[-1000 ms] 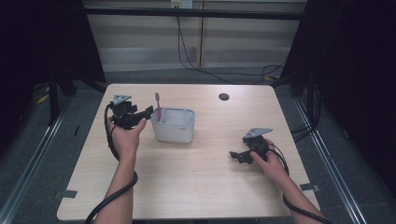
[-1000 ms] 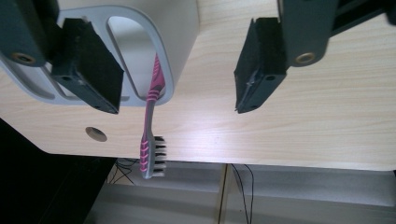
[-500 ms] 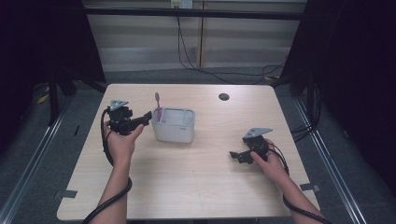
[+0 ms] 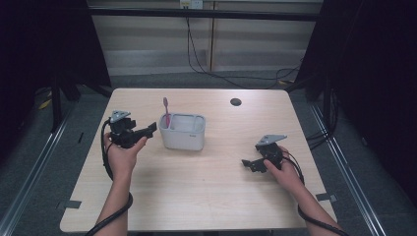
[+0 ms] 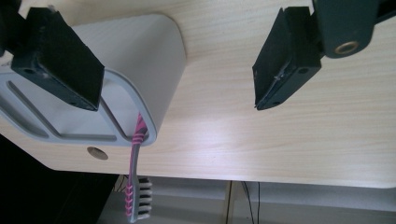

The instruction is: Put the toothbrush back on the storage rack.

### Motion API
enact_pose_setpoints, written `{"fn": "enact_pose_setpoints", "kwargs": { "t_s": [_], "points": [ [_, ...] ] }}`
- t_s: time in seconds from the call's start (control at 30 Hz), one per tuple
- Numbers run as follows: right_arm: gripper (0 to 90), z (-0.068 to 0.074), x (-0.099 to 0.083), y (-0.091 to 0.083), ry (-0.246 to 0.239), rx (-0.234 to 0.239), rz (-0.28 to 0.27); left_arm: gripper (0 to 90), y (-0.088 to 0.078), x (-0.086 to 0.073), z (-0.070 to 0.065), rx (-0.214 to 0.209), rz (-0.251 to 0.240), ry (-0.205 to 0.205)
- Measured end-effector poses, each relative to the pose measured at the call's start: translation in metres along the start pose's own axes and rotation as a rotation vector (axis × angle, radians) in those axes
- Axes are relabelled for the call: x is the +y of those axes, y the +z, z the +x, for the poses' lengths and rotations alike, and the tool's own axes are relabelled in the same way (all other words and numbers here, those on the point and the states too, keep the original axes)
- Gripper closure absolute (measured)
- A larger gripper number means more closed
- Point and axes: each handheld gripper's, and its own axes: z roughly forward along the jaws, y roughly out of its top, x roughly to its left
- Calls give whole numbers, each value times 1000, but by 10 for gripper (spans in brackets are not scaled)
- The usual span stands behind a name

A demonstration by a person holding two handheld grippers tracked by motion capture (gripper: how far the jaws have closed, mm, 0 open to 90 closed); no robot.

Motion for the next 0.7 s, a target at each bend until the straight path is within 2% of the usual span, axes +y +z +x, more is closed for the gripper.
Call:
{"fn": "enact_pose_setpoints", "kwargs": {
  "t_s": [0.7],
  "points": [
    [112, 0, 0, 0, 0, -1, 0, 163, -3, -24, 9, -21, 40, 31]
  ]
}}
